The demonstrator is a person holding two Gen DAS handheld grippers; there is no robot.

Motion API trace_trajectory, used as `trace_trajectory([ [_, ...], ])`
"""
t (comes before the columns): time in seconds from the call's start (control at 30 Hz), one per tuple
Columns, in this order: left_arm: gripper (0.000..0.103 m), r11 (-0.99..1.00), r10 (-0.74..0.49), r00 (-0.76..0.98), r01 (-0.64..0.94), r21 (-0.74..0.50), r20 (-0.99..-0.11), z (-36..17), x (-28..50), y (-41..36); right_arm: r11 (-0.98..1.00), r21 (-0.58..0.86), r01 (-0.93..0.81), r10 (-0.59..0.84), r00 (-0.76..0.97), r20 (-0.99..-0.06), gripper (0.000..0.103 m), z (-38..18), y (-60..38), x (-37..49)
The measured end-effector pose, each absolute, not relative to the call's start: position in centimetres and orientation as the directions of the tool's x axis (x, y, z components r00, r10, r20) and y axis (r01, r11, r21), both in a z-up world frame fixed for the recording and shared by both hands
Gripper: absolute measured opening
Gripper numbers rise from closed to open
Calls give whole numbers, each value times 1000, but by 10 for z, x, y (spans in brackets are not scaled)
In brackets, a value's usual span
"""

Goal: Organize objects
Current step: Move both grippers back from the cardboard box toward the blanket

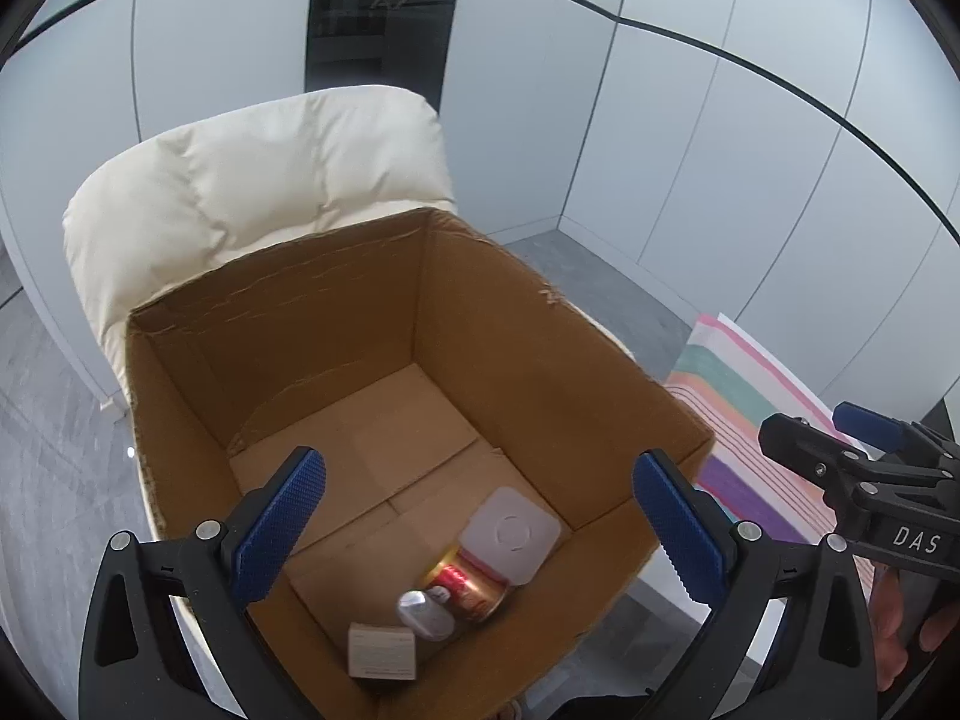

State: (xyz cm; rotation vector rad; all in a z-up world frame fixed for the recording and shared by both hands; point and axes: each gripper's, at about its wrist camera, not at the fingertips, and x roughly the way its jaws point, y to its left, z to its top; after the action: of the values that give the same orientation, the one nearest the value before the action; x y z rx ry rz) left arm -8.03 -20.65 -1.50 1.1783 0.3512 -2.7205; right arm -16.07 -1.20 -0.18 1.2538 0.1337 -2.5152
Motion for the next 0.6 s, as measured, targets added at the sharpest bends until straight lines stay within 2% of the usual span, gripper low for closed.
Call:
trace_trajectory([
  [0.6, 103, -981, 24, -678, 126, -148, -735, -12, -101, -147, -973, 45, 225, -173, -589, -790, 101, -1, 51, -160],
])
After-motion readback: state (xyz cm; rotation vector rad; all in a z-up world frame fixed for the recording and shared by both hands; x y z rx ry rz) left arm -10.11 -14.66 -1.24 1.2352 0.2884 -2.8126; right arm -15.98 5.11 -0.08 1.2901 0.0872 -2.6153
